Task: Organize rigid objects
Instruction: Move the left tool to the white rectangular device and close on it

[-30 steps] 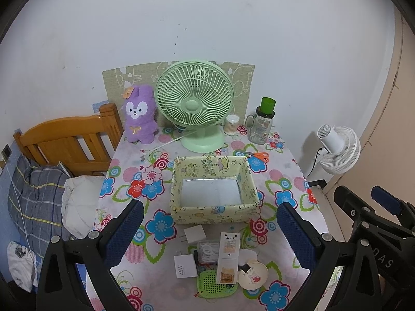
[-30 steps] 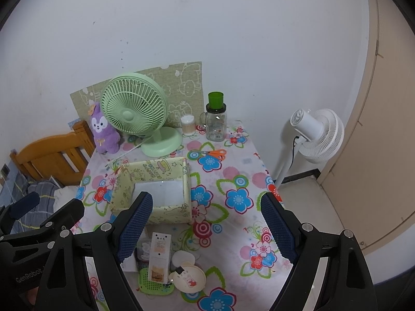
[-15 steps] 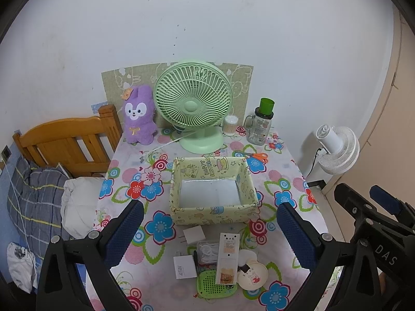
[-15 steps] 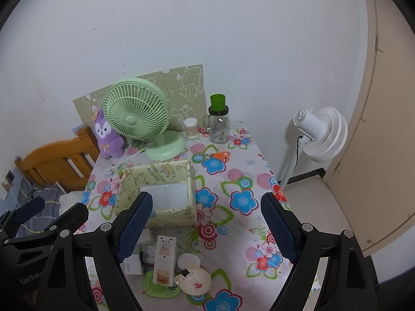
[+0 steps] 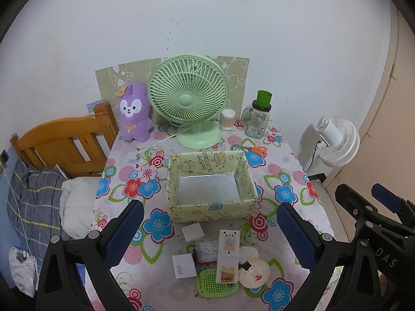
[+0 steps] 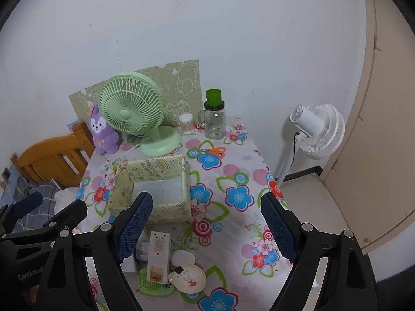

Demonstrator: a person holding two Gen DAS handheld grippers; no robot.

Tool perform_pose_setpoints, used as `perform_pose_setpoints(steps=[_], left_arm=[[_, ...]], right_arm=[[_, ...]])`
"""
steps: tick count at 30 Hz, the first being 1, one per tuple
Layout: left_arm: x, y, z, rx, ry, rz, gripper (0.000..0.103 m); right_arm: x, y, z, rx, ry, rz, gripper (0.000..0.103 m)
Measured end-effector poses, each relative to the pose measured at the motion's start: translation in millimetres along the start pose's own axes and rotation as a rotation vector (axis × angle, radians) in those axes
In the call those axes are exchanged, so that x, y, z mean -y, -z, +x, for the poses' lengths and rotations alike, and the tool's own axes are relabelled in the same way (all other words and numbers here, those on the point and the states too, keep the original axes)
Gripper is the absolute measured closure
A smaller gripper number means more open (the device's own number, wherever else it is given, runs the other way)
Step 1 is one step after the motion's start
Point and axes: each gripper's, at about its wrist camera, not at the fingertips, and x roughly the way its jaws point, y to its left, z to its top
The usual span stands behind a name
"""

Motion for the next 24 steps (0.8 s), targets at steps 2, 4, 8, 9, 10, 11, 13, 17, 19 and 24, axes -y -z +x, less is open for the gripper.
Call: perform_pose_setpoints(steps=[2, 4, 8, 9, 10, 11, 13, 17, 19, 24], left_arm=[[1.1, 3.7, 6.3, -0.010, 0.011, 0.001, 0.000], [2.4, 7.8, 12.0, -0.019, 0.016, -0.002, 0.000], [6.7, 17.7, 25.2, -0.030, 0.018, 0.014, 0.000], [7.6, 20.3, 29.3, -0.037, 0.016, 0.019, 0.000], [9.5, 22.4, 33.3, -0.044, 0.015, 0.022, 0.000], [10.7, 24.6, 37.4, -0.052, 0.015, 0.023, 0.000], [12.0, 28.2, 44.2, -0.064, 0.015, 0.022, 0.000], [17.1, 39.2, 64.8, -0.092, 0.010, 0.039, 0.000], [19.9, 46.2, 74.6, -0.095, 0.006, 0.050, 0.000], [22.8, 61.7, 98.0, -0.129, 0.005, 0.057, 0.000]], right_arm=[[3.0, 3.6, 4.2, -0.001, 0.003, 0.009, 0.015], [5.5, 8.4, 8.7, -0.001, 0.003, 0.007, 0.015], [12.1, 20.3, 21.6, -0.007, -0.001, 0.009, 0.015], [14.0, 23.7, 24.8, -0.007, -0.001, 0.015, 0.015], [15.3, 26.4, 28.1, -0.011, -0.002, 0.021, 0.015], [16.6, 29.1, 32.0, -0.018, -0.003, 0.025, 0.015], [19.5, 34.2, 39.0, -0.027, -0.002, 0.029, 0.015], [23.8, 46.6, 55.1, -0.036, 0.012, 0.018, 0.015], [25.8, 52.2, 63.2, -0.042, 0.021, 0.010, 0.015], [30.5, 64.9, 86.3, -0.054, 0.022, 0.000, 0.015]])
